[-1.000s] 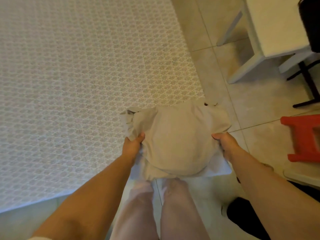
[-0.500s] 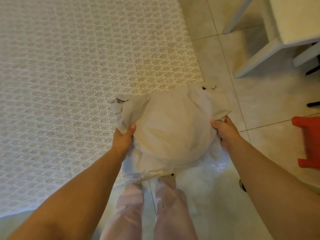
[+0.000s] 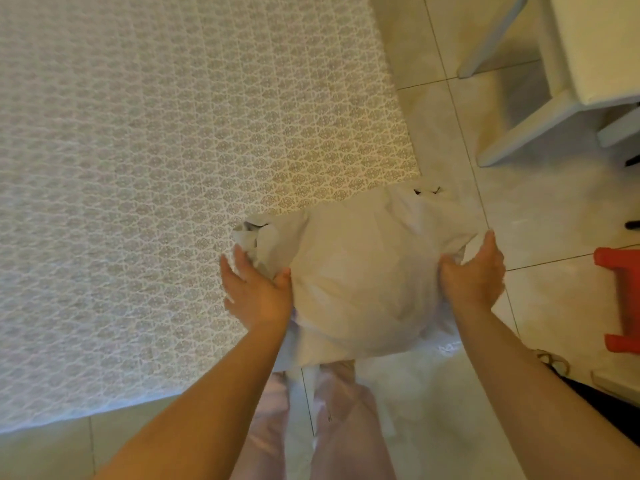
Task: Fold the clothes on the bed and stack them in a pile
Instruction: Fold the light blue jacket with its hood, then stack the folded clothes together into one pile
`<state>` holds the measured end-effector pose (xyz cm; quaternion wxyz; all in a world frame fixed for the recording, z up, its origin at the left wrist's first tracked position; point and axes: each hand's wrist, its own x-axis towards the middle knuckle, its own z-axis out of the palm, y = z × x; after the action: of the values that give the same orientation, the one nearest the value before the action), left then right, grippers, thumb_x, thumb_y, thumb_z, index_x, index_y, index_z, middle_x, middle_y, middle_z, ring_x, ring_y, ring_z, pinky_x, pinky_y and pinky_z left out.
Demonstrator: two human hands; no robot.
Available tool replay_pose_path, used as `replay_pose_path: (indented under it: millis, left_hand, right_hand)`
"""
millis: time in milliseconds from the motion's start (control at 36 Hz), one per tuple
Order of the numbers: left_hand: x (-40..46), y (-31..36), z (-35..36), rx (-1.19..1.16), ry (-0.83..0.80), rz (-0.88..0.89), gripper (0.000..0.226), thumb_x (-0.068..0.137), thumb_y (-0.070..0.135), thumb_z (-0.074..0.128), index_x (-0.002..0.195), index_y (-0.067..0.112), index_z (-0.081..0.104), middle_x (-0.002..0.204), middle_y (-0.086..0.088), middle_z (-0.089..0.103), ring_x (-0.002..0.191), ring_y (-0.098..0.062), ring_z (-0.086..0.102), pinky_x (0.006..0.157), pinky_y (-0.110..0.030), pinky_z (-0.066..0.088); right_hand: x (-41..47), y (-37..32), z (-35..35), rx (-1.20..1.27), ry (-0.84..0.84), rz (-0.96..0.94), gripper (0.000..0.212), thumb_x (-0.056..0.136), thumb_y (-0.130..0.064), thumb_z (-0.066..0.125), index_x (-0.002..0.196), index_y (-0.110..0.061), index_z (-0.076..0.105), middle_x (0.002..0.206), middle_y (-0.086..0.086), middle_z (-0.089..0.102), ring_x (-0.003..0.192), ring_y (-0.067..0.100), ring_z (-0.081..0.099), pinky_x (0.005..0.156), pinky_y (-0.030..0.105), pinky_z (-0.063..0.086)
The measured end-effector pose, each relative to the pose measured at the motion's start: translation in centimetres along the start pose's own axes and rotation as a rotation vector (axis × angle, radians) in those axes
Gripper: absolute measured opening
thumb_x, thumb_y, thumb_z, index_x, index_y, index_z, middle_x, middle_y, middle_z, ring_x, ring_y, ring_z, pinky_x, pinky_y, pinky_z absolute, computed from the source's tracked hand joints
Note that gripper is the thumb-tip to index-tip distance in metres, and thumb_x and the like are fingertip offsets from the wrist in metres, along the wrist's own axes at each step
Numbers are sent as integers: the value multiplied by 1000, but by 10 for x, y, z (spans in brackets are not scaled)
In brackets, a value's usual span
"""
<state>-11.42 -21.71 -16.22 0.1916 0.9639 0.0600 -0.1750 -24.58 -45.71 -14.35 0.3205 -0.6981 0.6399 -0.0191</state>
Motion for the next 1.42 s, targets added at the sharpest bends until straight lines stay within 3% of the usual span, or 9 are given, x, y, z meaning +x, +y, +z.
replay_pose_path:
  millis: [56, 111, 222, 333, 472, 556, 694, 944, 1417]
  left_hand:
    - [-11, 8, 1, 132, 27, 308, 82, 87, 56, 52, 151, 20, 16, 159, -11, 8, 146, -30, 7, 114, -55, 3]
    - [-21, 10, 5, 301, -90, 531, 73, 91, 66, 25, 152, 27, 12, 161, -5, 2, 146, -23, -14, 113, -48, -17]
    - [-18, -5, 20, 497, -225, 528, 83, 82, 76, -5, 149, 27, -15, 156, 5, -28, 136, -18, -39, 104, -43, -34]
    - [-5, -16, 34, 481, -305, 548, 81, 78, 79, -9, 138, 31, -36, 146, 10, -44, 134, -17, -42, 103, -41, -36]
    - [11, -14, 31, 490, -460, 579, 84, 78, 80, 3, 135, 32, -36, 141, 10, -50, 130, -16, -47, 104, -44, -32]
    - [8, -13, 8, 506, -550, 636, 81, 89, 71, 21, 149, 30, -17, 154, 5, -32, 139, -17, -33, 110, -45, -22]
    - [5, -37, -69, 571, -464, 780, 65, 97, 53, 30, 152, 30, 6, 161, 2, -3, 147, -19, -13, 113, -48, -17]
    - [64, -154, -229, 509, -229, 509, 65, 97, 56, 26, 153, 31, 5, 161, 1, 1, 147, -21, -9, 111, -51, -19]
    - [181, -420, -466, 492, -59, 271, 69, 95, 61, 23, 150, 34, -11, 161, 2, -10, 147, -22, -9, 112, -53, -16]
  right_hand:
    - [-20, -13, 2, -161, 128, -356, 68, 86, -26, 60, 147, -20, 31, 153, 11, 30, 137, 33, 31, 109, 50, 25]
    - [-37, -19, 13, -329, 71, -638, 60, 90, -36, 53, 146, -22, 37, 155, 12, 26, 140, 35, 25, 111, 54, 16]
    - [-48, -3, 39, -497, -243, -469, 68, 93, -58, 37, 152, -31, 14, 161, 0, -1, 147, 24, -3, 115, 55, 0]
    - [-34, 22, 51, -537, -316, -387, 82, 86, -71, 25, 151, -32, -6, 159, -7, -16, 146, 16, -14, 117, 49, -3]
    - [-35, 14, 53, -611, -355, -293, 84, 87, -72, 25, 151, -30, -7, 159, -7, -17, 146, 17, -12, 117, 48, 0]
    - [-52, -6, 42, -707, -311, -247, 74, 94, -58, 32, 153, -25, 1, 160, 2, -10, 147, 23, -6, 118, 49, 2]
    - [-117, -76, 41, -789, -316, -611, 69, 93, -24, 43, 152, -29, 8, 161, 0, -4, 147, 22, -5, 117, 42, -1]
    - [-298, -198, 112, -758, -577, -829, 63, 100, -38, 36, 152, -30, 4, 161, 1, 0, 148, 21, -3, 120, 41, 3]
    - [-569, -370, 272, -774, -747, -1014, 61, 100, -44, 35, 153, -28, 9, 160, 2, 10, 147, 23, 7, 117, 37, 15]
